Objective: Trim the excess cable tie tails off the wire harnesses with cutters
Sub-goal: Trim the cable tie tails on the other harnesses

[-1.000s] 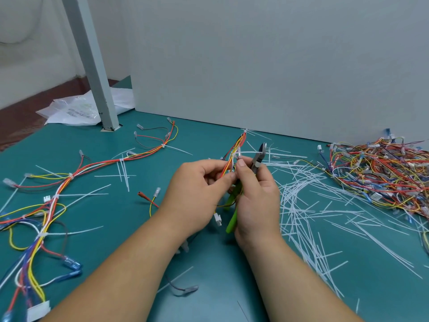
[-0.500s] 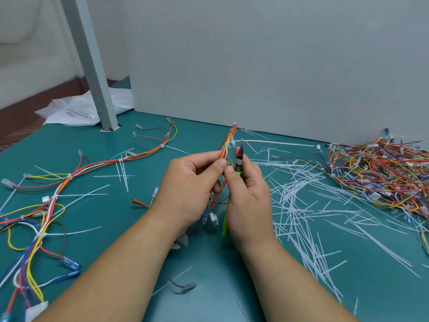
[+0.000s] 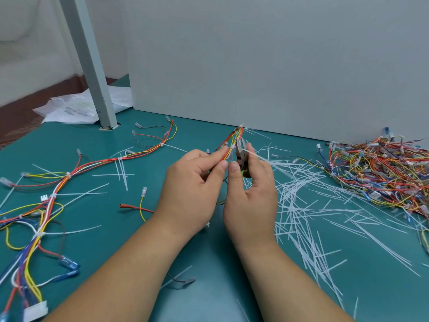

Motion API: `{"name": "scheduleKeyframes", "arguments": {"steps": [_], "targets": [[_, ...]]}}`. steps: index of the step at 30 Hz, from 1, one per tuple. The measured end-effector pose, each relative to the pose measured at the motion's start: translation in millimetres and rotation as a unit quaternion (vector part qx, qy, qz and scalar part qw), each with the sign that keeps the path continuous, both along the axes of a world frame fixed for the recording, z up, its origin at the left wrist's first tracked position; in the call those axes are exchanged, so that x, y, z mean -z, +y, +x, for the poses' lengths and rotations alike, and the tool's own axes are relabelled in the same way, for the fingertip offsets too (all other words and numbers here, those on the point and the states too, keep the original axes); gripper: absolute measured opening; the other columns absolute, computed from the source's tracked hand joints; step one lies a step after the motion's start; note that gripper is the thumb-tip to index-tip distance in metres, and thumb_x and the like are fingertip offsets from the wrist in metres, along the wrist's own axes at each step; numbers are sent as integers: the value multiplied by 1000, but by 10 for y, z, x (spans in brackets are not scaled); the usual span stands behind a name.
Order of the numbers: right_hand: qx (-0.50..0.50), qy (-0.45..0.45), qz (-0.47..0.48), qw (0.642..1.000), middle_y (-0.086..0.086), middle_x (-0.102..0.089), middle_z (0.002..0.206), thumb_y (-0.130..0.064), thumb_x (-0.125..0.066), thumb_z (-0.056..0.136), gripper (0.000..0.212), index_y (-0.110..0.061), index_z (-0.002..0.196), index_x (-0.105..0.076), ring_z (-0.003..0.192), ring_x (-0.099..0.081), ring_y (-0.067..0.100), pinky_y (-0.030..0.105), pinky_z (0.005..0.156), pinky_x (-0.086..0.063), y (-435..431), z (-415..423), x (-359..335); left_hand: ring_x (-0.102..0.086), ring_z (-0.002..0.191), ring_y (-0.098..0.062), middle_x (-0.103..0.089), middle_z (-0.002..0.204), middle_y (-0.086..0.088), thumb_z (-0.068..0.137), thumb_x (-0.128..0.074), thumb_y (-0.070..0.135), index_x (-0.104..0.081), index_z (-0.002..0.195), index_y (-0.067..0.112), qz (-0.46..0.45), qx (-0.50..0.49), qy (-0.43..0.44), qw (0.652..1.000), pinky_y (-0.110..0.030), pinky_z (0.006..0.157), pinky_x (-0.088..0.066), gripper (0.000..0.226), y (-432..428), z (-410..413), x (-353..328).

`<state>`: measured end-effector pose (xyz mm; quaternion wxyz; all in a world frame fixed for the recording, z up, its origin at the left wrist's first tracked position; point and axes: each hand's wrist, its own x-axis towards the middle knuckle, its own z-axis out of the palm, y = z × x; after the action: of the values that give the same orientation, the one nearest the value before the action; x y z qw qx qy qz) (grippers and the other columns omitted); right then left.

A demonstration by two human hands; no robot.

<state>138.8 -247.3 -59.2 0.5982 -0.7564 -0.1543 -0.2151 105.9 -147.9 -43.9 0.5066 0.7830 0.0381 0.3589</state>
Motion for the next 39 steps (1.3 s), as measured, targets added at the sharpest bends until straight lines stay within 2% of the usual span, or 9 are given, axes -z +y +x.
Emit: {"name": "scheduleKeyframes", "arguments": {"steps": [13,18,22,24,28,30,33,35,39], "targets": [[-7,14,-50,999,-17,-59,100,-23,-66,100,25,-26,125,-70,103,-58,12,55,98,-46,-29,32,33,-54,74,-12,-52,83,4,100,-62,14,-71,128,23,151,-20,18,988,-24,68,-47,31,34,-45,-14],[-21,19,-30,999,-9,-64,95,-21,-64,102,20,-24,119,-74,91,-60,9,34,85,-50,-36,63,47,-57,80,-10,-57,94,5,100,-59,17,-67,134,21,161,-19,18,987,-30,75,-50,35,23,-52,-4],[-60,47,41,996,-5,-71,103,-29,-58,99,20,-32,110,-74,100,-66,9,25,88,-49,-36,80,62,-60,87,-1,-62,108,12,94,-57,40,-67,132,24,91,-40,8,995,-4,74,-40,43,16,-39,-46],[-87,71,105,988,-13,-74,105,-26,-60,102,21,-43,103,-72,105,-67,1,16,91,-47,-29,105,49,-61,89,3,-63,111,12,95,-56,43,-71,124,30,25,-76,-15,997,-3,74,-37,35,97,-21,-80],[-130,145,261,945,-17,-73,98,-15,-56,107,21,-20,114,-75,90,-64,-2,17,86,-50,-39,209,13,-56,73,5,-70,92,17,96,-54,40,-76,105,34,-189,-119,-45,974,-7,71,-42,25,333,32,-142],[-157,193,327,912,-11,-66,83,-18,-55,107,20,-18,103,-75,75,-57,5,21,76,-50,-48,224,-31,-49,63,1,-62,73,19,99,-56,37,-78,100,29,-243,-132,-20,961,-8,60,-40,24,392,48,-142],[-202,263,414,848,-8,-60,75,-26,-58,101,13,-23,97,-69,66,-55,7,27,69,-48,-84,238,-110,-51,57,-1,-63,65,17,100,-59,36,-76,84,27,-207,-94,68,972,-10,57,-42,25,360,60,-104],[-224,294,438,819,-9,-58,70,-33,-55,101,14,-25,101,-66,59,-54,6,29,66,-43,-125,259,-140,-60,59,-5,-70,70,12,96,-61,47,-75,77,24,-168,-2,121,978,-13,61,-47,34,282,33,-101],[-244,335,489,768,-10,-57,65,-41,-48,106,21,-29,102,-65,51,-54,7,28,59,-45,-187,313,-140,-66,69,-3,-73,76,4,74,-65,69,-74,85,25,-22,201,221,954,-21,68,-52,46,135,-68,-76]]}}
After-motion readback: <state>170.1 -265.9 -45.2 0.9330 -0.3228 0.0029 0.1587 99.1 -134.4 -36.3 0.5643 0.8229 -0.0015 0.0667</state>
